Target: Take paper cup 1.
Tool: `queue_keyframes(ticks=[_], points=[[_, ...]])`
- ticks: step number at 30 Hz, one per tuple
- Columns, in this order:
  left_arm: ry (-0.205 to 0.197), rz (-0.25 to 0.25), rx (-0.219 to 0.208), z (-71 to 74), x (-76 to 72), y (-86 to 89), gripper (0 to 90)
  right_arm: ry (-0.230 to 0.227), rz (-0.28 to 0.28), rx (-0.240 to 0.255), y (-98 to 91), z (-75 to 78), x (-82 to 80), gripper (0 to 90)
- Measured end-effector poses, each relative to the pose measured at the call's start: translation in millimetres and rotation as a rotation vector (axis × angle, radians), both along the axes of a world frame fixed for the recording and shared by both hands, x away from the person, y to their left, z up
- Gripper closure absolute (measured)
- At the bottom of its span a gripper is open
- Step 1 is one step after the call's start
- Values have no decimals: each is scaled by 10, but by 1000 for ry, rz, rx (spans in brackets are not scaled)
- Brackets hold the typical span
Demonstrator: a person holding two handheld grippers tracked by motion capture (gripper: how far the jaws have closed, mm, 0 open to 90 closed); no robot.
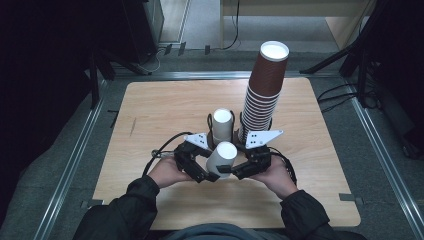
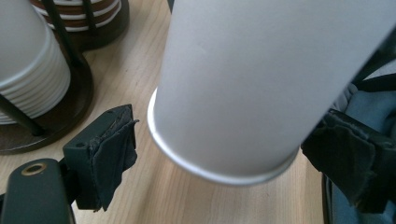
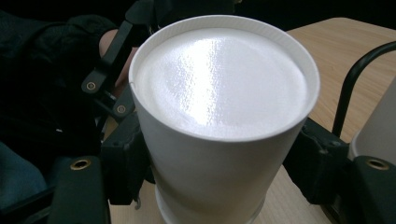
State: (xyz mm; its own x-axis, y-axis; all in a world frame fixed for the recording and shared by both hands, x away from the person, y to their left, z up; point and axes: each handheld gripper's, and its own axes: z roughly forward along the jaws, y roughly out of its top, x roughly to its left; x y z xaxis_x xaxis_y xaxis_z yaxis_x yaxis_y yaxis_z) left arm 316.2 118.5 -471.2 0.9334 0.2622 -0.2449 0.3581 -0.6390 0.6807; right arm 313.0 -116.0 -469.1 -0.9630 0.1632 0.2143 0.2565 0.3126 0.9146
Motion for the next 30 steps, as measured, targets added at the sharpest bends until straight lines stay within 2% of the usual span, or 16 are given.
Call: queue_keyframes(ticks=[9, 14, 24, 30], points=[[6, -11, -21, -11, -17, -59, 124, 16, -9, 20, 40, -1, -9, 295], [31, -20, -33, -17, -15, -74, 147, 34, -14, 44, 48, -6, -8, 295], [16, -16, -40, 5, -14, -50, 199, 43, -13, 55, 37, -1, -3, 305], [18, -22, -42, 15, -8, -40, 226, 33, -13, 54, 35, 6, -13, 297]])
